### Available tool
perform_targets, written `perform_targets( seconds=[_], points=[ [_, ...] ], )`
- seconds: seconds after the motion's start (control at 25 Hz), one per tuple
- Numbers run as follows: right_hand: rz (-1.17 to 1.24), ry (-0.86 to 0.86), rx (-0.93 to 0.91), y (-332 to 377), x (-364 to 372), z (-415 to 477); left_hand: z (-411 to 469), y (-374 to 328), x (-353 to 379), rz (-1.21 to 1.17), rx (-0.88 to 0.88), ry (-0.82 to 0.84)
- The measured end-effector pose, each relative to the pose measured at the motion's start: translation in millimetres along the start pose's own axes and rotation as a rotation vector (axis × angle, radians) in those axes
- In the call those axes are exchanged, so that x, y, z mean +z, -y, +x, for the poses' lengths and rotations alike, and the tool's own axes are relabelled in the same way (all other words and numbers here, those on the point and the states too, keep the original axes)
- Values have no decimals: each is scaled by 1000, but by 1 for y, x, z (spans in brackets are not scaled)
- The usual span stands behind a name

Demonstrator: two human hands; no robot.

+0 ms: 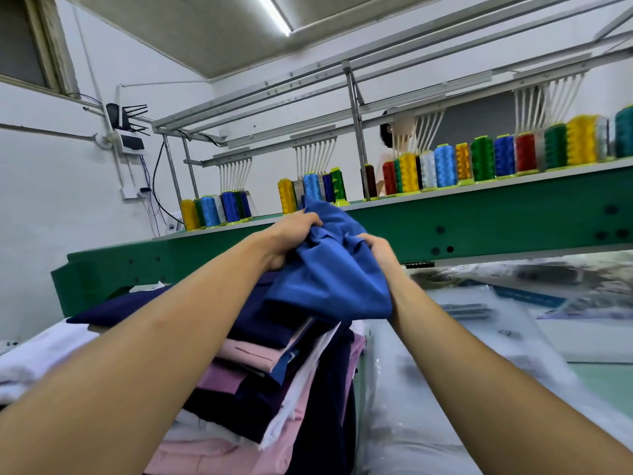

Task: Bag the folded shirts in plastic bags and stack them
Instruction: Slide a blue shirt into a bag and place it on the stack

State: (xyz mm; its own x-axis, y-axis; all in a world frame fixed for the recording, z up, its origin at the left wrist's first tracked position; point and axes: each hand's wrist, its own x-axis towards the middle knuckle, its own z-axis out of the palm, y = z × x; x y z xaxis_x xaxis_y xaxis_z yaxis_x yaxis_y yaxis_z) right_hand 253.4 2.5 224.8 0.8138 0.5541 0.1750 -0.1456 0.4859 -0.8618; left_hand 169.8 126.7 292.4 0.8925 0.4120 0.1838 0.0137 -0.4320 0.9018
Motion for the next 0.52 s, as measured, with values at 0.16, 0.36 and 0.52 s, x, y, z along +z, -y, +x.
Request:
perform_targets(
  seconds=[0.16, 0.36, 0.52],
  points=[
    [106, 130, -8, 29, -47, -22, -3, -13, 50, -106, 85, 127],
    [-61, 54, -22, 25, -119, -52, -13, 0, 127, -171, 116, 266],
    [-639, -176, -60, 19, -180, -76, -20, 32, 179, -114, 77, 341]
  ],
)
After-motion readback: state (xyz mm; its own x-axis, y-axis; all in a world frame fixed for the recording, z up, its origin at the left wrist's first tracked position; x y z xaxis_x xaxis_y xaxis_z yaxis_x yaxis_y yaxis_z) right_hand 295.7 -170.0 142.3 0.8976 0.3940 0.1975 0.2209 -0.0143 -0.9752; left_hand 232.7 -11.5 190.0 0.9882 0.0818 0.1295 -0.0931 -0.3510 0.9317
